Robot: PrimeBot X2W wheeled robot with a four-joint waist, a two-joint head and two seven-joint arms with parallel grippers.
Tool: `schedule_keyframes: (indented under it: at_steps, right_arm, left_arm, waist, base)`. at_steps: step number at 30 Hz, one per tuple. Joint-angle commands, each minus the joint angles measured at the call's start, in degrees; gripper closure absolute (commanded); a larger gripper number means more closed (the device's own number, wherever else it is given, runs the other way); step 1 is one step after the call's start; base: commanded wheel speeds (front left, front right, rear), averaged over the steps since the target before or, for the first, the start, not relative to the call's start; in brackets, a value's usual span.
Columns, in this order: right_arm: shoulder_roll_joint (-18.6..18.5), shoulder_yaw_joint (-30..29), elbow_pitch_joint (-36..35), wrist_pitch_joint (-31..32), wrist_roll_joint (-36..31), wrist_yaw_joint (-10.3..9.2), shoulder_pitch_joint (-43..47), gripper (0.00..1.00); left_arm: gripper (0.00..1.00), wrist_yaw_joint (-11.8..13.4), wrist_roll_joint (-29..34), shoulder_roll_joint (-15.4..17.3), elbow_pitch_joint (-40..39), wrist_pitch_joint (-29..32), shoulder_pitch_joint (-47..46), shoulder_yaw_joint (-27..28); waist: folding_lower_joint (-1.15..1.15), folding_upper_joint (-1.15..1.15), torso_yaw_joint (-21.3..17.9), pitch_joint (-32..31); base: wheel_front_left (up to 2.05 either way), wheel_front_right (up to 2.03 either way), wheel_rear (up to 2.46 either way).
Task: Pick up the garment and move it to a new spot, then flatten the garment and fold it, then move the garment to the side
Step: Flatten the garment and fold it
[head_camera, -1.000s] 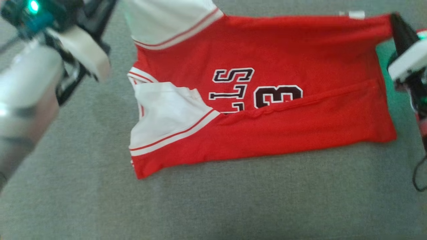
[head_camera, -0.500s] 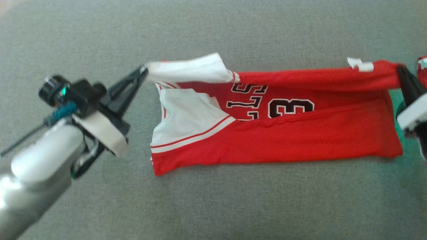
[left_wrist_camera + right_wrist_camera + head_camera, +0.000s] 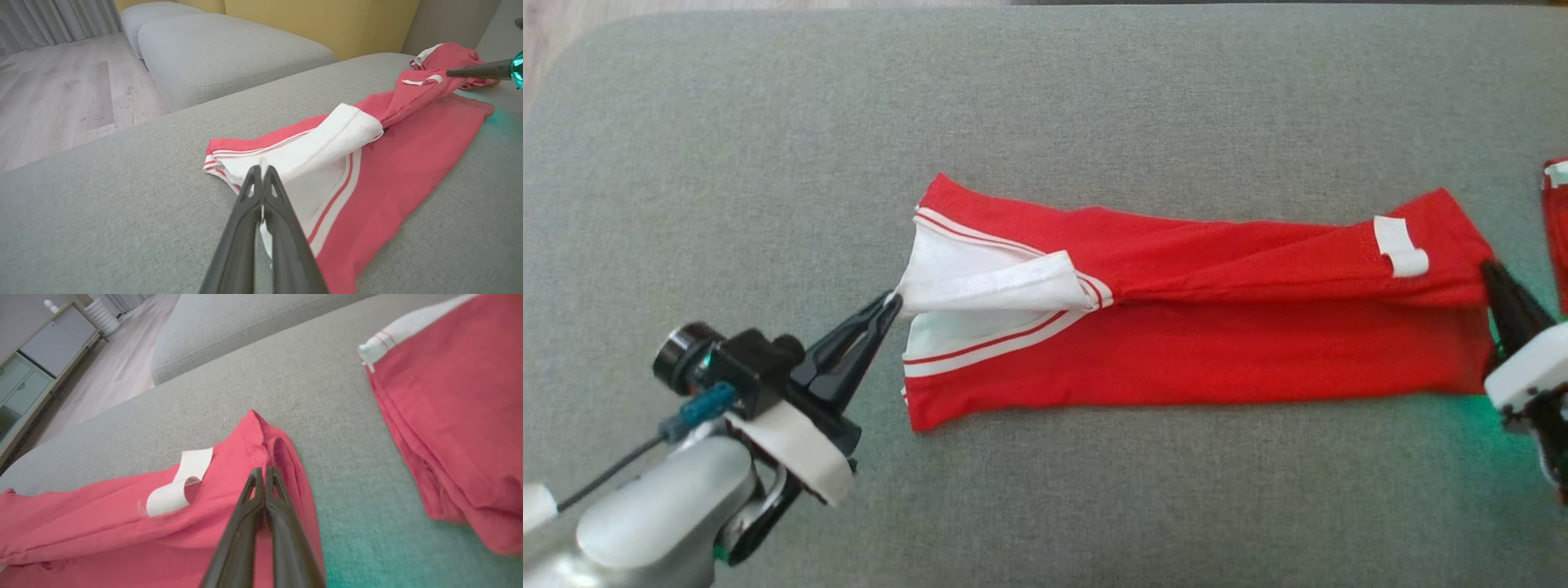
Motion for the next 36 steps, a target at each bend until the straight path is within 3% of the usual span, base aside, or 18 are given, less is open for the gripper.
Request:
schedule_keyframes:
  at_steps: [1, 3, 4, 5, 6, 7, 8, 9, 10, 13, 18, 24, 33, 34, 35, 36]
  right_arm:
    - [-0.55, -0.56, -2.21, 0.31, -0.81, 0.37, 1.14, 1.0]
    - [0.43, -1.45, -2.65, 0.66, -1.42, 0.37, 2.03, 1.0]
    - [0.9, -1.84, -2.75, 0.76, -1.83, 0.37, 2.42, 0.93]
    - [1.37, -2.21, -2.73, 0.87, -2.29, 0.37, 2.79, 0.79]
    - [1.86, -2.7, -2.53, 0.91, -2.79, 0.37, 3.07, 0.11]
    - [2.39, -3.29, -2.21, 0.76, -3.38, 0.37, 3.29, 0.0]
    - [2.97, -3.76, -1.89, 0.53, -3.96, 0.37, 3.48, 0.0]
    - [3.56, -4.25, -1.62, 0.35, -4.35, 0.37, 3.69, 0.0]
    - [4.08, -4.74, -1.49, 0.24, -4.6, 0.37, 3.97, 0.0]
    - [5.3, -6.33, -2.03, -0.25, -4.95, 0.37, 5.53, 0.0]
    - [7.14, -8.77, -4.0, -0.91, -5.34, 0.37, 8.28, 0.0]
    - [8.79, -12.62, -2.42, -0.76, -7.61, 0.37, 7.8, 0.0]
    - [10.96, -18.52, 7.97, 1.23, -15.86, 0.37, 4.6, 0.0]
    - [11.5, -18.65, 8.63, 1.59, -16.19, 0.37, 4.27, 0.11]
    - [12.01, -18.51, 9.08, 1.99, -16.36, 0.37, 4.02, 0.54]
    - [12.52, -18.3, 9.38, 2.44, -16.24, 0.37, 3.88, 0.8]
  left_arm:
    - [1.0, 0.43, 0.0, 1.8, -0.82, -0.54, -0.35, 3.69]
    - [1.0, 0.31, 0.05, 0.89, -0.38, -0.54, 1.34, 4.88]
    - [1.0, 0.05, 0.16, 0.31, -0.04, -0.54, 2.18, 5.55]
    - [1.0, -0.17, 0.1, -0.41, 0.44, -0.54, 3.1, 6.38]
    - [0.85, -0.39, 0.18, -1.16, 0.97, -0.54, 3.97, 7.16]
    - [0.71, -0.55, 0.33, -1.92, 1.49, -0.54, 4.8, 7.97]
    - [0.53, -0.62, 0.56, -2.73, 2.05, -0.54, 5.63, 8.84]
    - [0.13, -0.59, 0.76, -3.61, 2.53, -0.54, 6.52, 9.81]
    - [0.0, -0.44, 1.16, -4.47, 2.81, -0.54, 7.42, 10.86]
    - [0.0, 1.23, 3.55, -7.21, 2.45, -0.54, 10.66, 15.02]
    - [0.0, 7.28, 10.6, -12.83, -0.44, -0.54, 17.98, 23.13]
    - [0.0, 12.77, 20.53, -20.72, -5.57, -0.54, 26.8, 30.83]
    - [0.0, 14.47, 30.59, -29.21, -11.76, -0.54, 36.03, 38.1]
    - [0.0, 14.56, 31.57, -29.74, -12.08, -0.54, 36.68, 38.71]
    - [0.0, 14.56, 32.4, -30.22, -12.29, -0.54, 37.29, 39.24]
    - [0.0, 14.36, 33.03, -30.63, -12.4, -0.54, 37.84, 39.66]
  waist:
    - [0.01, 0.0, -0.1, 0.01]
    - [0.01, 0.0, -0.25, 0.01]
    - [0.01, 0.0, -0.33, 0.0]
    - [0.01, 0.0, -0.4, -0.03]
    - [0.01, 0.0, -0.5, -0.08]
    - [0.01, 0.0, -0.6, -0.11]
    - [0.01, 0.0, -0.68, -0.15]
    - [0.01, 0.0, -0.76, -0.24]
    - [0.01, 0.0, -0.83, -0.37]
    - [0.01, 0.0, -0.89, -0.83]
    - [0.01, 0.0, -0.34, -1.74]
    - [0.01, 0.0, 2.42, -3.08]
    - [0.01, 0.0, 6.43, -4.6]
    - [0.01, 0.0, 6.52, -4.76]
    - [0.01, 0.0, 6.57, -4.93]
    - [0.01, 0.0, 6.59, -5.14]
  base:
    - [0.0, 0.0, 0.0]
    - [0.0, 0.0, 0.0]
    - [0.0, 0.0, 0.0]
    - [0.0, 0.0, 0.0]
    - [0.0, 0.0, 0.0]
    - [0.0, 0.0, 0.0]
    - [0.0, 0.0, 0.0]
    - [0.0, 0.0, 0.0]
    - [0.0, 0.0, 0.0]
    - [0.0, 0.0, 0.0]
    - [0.0, 0.0, 0.0]
    - [0.0, 0.0, 0.0]
    - [0.0, 0.0, 0.0]
    - [0.0, 0.0, 0.0]
    - [0.0, 0.0, 0.0]
    - [0.0, 0.0, 0.0]
